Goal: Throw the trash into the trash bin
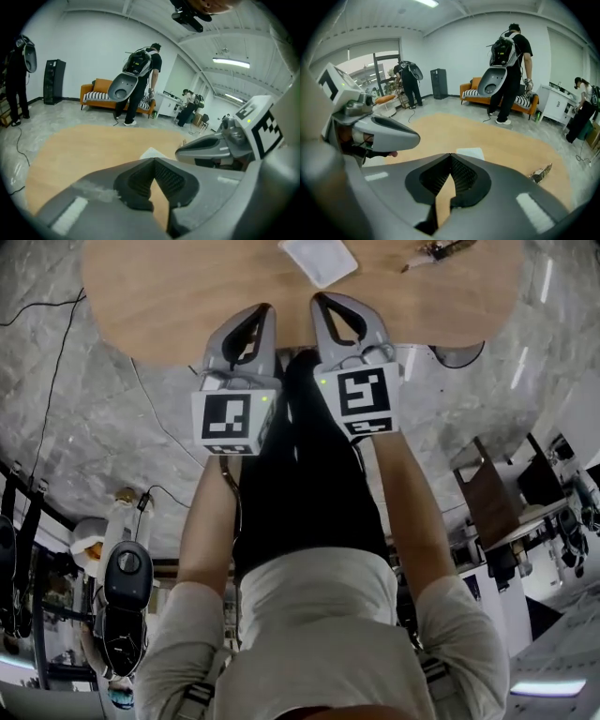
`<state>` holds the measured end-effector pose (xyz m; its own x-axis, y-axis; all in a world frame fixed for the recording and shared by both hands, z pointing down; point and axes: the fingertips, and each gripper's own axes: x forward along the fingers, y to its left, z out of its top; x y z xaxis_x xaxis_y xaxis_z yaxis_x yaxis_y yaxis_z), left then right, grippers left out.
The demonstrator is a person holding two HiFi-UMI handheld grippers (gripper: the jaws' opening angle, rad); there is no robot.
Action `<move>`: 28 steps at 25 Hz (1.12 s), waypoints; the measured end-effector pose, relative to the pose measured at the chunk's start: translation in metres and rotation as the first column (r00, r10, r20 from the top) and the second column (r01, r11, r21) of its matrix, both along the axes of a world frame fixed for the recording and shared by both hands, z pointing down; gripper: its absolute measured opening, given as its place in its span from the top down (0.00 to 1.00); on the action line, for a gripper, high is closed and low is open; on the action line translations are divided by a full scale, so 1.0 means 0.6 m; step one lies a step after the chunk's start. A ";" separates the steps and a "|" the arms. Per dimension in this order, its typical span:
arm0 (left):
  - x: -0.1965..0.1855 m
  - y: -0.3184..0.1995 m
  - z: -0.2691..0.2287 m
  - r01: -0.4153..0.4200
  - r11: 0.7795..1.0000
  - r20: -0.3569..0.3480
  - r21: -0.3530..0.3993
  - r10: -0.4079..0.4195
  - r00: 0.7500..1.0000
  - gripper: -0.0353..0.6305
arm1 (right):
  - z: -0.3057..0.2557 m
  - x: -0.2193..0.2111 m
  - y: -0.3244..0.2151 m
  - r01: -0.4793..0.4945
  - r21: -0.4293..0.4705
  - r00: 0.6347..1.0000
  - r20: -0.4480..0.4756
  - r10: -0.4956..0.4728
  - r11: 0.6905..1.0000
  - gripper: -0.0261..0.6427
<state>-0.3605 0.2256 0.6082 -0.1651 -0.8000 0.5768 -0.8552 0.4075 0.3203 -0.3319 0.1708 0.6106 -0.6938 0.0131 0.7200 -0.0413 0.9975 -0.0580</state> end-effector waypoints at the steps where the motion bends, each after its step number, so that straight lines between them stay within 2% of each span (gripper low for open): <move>1: -0.001 0.002 0.018 0.002 1.000 -0.017 -0.012 -0.002 1.000 0.92 | 0.016 -0.003 -0.005 0.002 0.005 1.000 -0.025 -0.002 1.000 0.95; 4: -0.010 0.005 0.064 0.020 0.999 -0.074 -0.047 -0.024 0.997 0.92 | 0.056 -0.013 -0.015 0.002 -0.001 0.995 -0.096 -0.002 1.000 0.95; 7: -0.024 0.015 0.094 0.037 0.996 -0.100 -0.087 -0.046 0.994 0.92 | 0.087 -0.018 -0.021 0.003 0.021 0.985 -0.175 0.000 1.000 0.94; 8: -0.028 0.019 0.102 0.040 0.995 -0.110 -0.092 -0.050 0.993 0.92 | 0.099 -0.020 -0.020 0.012 0.027 0.979 -0.205 -0.006 1.000 0.83; 9: -0.031 0.023 0.108 0.041 0.995 -0.118 -0.095 -0.052 0.992 0.92 | 0.112 -0.021 -0.018 0.024 0.032 0.972 -0.233 -0.016 0.999 0.79; 17: -0.053 0.037 0.119 0.037 0.994 -0.144 -0.100 -0.051 0.988 0.92 | 0.190 -0.018 -0.018 0.185 0.118 0.892 -0.436 -0.116 0.976 0.79; 19: -0.056 0.038 0.119 0.038 0.995 -0.149 -0.096 -0.052 0.987 0.92 | 0.202 -0.016 -0.021 0.216 0.142 0.875 -0.467 -0.127 0.966 0.82; 21: -0.055 0.038 0.117 0.033 0.995 -0.156 -0.095 -0.047 0.987 0.92 | 0.200 -0.020 -0.027 0.239 0.181 0.874 -0.469 -0.130 0.954 0.90; 23: -0.056 0.039 0.109 0.028 0.995 -0.154 -0.094 -0.042 0.987 0.92 | 0.185 -0.030 -0.029 0.238 0.196 0.886 -0.446 -0.129 0.951 0.90; 28: -0.062 0.041 0.052 0.059 0.994 -0.138 -0.086 -0.071 0.988 0.92 | 0.091 -0.059 -0.012 0.178 0.161 0.935 -0.335 -0.116 0.971 0.91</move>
